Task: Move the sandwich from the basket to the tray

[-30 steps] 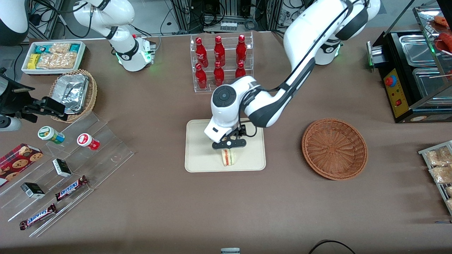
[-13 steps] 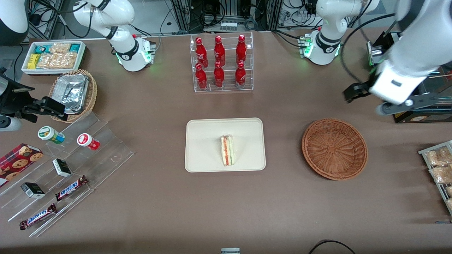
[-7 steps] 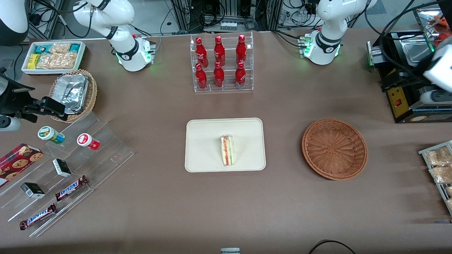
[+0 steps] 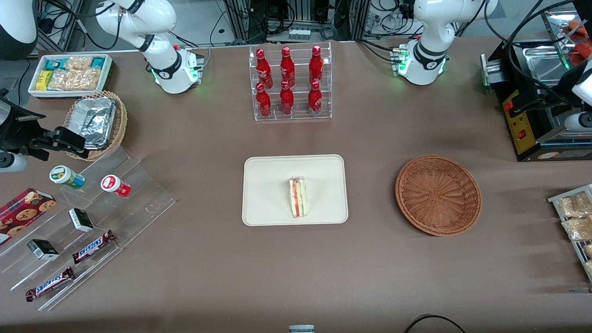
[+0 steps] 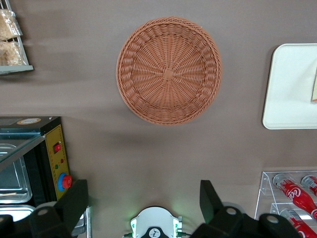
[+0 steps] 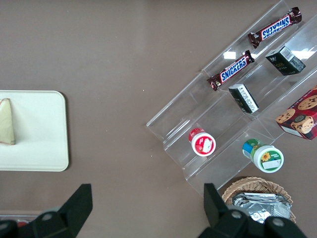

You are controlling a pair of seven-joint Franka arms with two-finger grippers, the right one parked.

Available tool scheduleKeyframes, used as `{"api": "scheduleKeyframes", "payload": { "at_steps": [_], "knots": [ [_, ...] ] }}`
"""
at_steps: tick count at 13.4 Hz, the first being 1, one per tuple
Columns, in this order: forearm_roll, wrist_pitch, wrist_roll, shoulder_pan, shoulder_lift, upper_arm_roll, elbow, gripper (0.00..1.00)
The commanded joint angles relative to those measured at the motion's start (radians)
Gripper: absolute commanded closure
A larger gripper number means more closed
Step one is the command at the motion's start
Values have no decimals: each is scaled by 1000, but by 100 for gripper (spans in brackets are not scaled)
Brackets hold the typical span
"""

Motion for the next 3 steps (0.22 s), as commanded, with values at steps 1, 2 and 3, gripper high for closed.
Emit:
{"api": "scheduleKeyframes", "payload": {
  "at_steps": [1, 2, 3],
  "knots": [
    [-11, -4, 7, -40, -17, 22, -9, 1],
    [-9, -4, 5, -54, -17, 27, -9, 1],
    [2, -1, 7, -54, -15, 27, -11, 1]
  ]
}}
